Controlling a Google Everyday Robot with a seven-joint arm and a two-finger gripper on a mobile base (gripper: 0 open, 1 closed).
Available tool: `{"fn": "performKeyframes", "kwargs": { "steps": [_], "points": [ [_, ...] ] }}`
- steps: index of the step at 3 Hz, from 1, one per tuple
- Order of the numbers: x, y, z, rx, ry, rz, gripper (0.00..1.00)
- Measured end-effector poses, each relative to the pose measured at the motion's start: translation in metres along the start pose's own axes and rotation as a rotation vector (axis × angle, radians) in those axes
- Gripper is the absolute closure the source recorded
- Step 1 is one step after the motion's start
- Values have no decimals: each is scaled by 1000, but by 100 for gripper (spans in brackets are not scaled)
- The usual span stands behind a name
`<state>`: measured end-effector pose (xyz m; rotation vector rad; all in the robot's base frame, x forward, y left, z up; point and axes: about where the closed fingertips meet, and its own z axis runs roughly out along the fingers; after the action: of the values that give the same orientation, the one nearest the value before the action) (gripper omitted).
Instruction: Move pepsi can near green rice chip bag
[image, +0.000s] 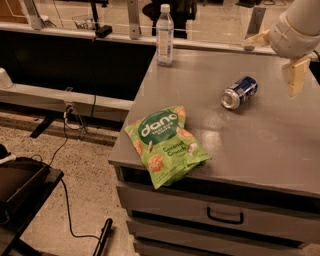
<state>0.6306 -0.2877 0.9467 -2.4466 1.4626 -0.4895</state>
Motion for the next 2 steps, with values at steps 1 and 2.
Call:
{"fn": "performKeyframes", "kwargs": {
  "steps": [1, 2],
  "points": [
    [4, -7, 19, -17, -47, -29, 0],
    [3, -9, 38, -21, -104, -28, 0]
  ]
}}
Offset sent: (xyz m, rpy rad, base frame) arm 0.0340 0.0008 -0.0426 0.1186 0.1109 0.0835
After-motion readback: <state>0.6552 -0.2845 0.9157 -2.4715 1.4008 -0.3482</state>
